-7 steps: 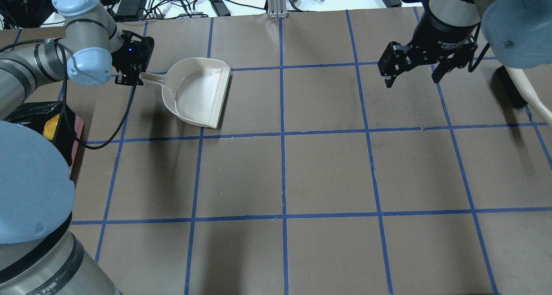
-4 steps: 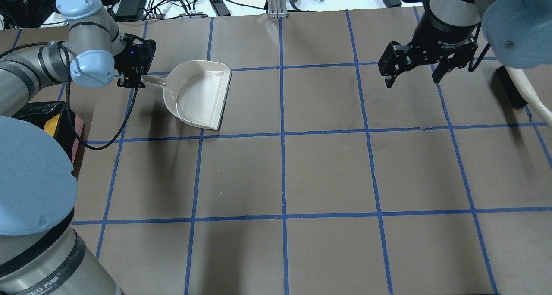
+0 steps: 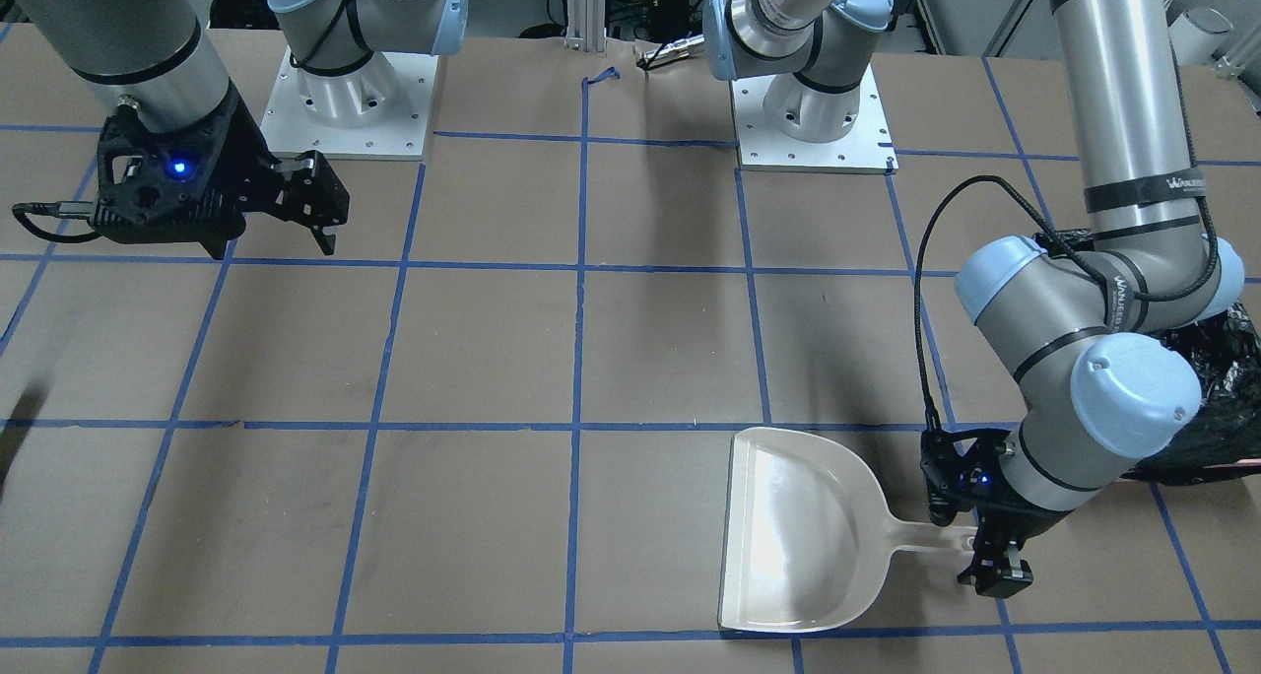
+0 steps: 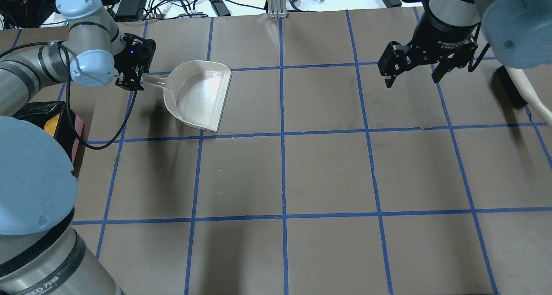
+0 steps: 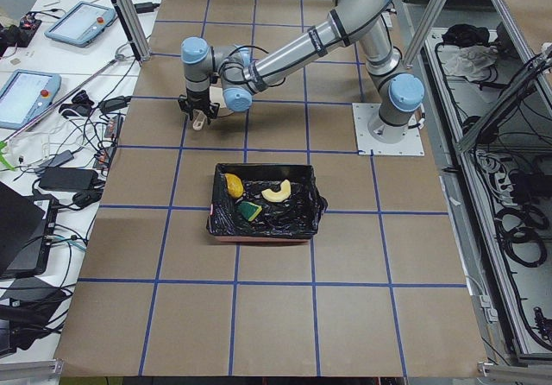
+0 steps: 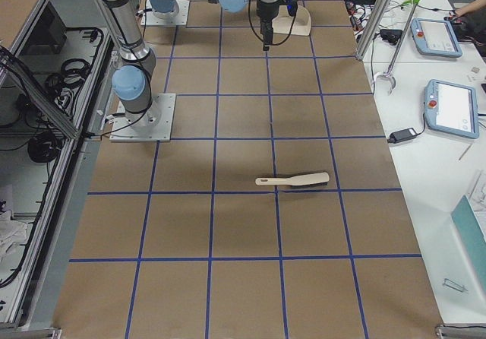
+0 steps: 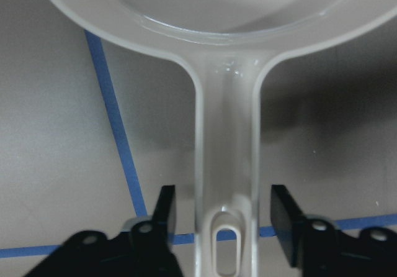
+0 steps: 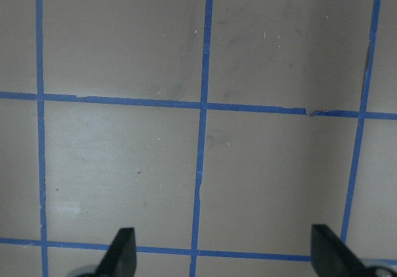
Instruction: Sweep and dump trash into bin
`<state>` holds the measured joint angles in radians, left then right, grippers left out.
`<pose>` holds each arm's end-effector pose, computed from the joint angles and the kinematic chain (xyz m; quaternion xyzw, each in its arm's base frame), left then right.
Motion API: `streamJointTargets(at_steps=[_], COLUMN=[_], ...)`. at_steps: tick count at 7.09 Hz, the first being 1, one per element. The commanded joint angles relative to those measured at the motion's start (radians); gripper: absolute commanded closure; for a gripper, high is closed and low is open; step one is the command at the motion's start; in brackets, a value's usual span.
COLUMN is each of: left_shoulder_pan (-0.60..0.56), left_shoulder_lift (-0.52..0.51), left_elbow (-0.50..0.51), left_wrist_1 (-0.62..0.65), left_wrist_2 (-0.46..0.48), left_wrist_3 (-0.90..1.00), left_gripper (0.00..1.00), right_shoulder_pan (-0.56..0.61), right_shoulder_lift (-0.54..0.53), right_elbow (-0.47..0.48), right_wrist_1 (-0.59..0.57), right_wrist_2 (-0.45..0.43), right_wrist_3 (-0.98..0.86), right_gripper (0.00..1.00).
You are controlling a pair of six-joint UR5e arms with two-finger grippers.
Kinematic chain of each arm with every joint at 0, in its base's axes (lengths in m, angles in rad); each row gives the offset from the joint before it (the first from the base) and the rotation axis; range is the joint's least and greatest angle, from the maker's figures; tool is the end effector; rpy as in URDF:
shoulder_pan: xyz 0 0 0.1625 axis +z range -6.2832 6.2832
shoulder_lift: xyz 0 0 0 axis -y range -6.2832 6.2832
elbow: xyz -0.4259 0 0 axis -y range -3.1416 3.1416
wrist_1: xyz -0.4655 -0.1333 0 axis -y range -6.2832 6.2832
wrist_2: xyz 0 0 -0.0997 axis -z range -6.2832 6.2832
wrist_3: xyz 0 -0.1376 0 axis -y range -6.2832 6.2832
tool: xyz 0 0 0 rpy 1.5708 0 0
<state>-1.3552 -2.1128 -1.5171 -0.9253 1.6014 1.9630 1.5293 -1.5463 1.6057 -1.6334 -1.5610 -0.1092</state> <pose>0.0345 -0.7610 0.1887 0.7635 0.6409 -0.0228 0.0766 0.1107 -0.5803 0.4234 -0.0339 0.9994 -0.0020 0.0048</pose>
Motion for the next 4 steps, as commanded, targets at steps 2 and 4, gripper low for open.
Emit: streamJointTargets(at_steps=[2, 4], left_shoulder_pan=[-0.015, -0.071], left_shoulder_lift=[0.147, 0.259], left_elbow=[0.006, -0.009], left_wrist_1=[-0.14, -0.266], left_wrist_2=[0.022, 0.022], left_wrist_3=[-0.209, -0.623], left_gripper=[0.0, 0.0], right_shoulder_pan=[0.0, 0.0], right_shoulder_lift=[0.0, -0.002], right_elbow=[0.0, 0.0], right_wrist_1=[0.001, 0.003], right_wrist_2=[-0.002, -0.005], right_wrist_3=[0.0, 0.0], right_gripper=[0.0, 0.0])
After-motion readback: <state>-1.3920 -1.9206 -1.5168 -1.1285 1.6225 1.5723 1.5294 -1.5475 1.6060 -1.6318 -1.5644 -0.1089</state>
